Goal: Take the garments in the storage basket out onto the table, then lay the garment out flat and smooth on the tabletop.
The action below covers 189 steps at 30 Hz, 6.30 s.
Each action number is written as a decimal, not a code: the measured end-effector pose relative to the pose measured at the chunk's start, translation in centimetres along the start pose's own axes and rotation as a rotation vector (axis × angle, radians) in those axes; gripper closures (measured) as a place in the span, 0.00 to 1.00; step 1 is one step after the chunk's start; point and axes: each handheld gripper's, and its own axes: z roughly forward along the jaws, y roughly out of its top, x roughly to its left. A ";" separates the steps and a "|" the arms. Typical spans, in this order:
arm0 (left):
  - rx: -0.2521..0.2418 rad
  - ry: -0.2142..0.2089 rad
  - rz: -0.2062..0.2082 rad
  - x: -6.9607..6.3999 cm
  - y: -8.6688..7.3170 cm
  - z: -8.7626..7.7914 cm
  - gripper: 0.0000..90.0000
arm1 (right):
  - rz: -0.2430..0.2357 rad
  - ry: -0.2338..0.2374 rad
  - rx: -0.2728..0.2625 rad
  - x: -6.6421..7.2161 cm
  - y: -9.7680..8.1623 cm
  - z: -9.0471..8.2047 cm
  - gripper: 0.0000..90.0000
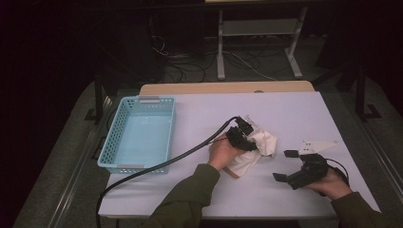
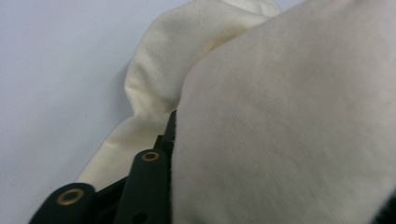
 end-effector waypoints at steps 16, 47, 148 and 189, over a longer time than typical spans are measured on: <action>-0.017 -0.006 0.035 -0.2 0.6 -1.7 0.32 | 0.010 0.001 -0.001 0.0 0.0 0.0 0.00; -0.062 0.059 0.128 -2.2 1.4 -8.7 0.00 | 0.012 -0.010 -0.011 0.1 -0.2 -0.4 0.00; -0.112 0.120 -0.032 -4.0 -15.6 -12.7 0.00 | 0.004 -0.007 0.018 0.1 0.0 0.3 0.00; -0.146 0.094 -0.123 -3.4 -15.7 -12.7 0.00 | -0.041 0.053 0.064 2.8 2.0 2.6 0.15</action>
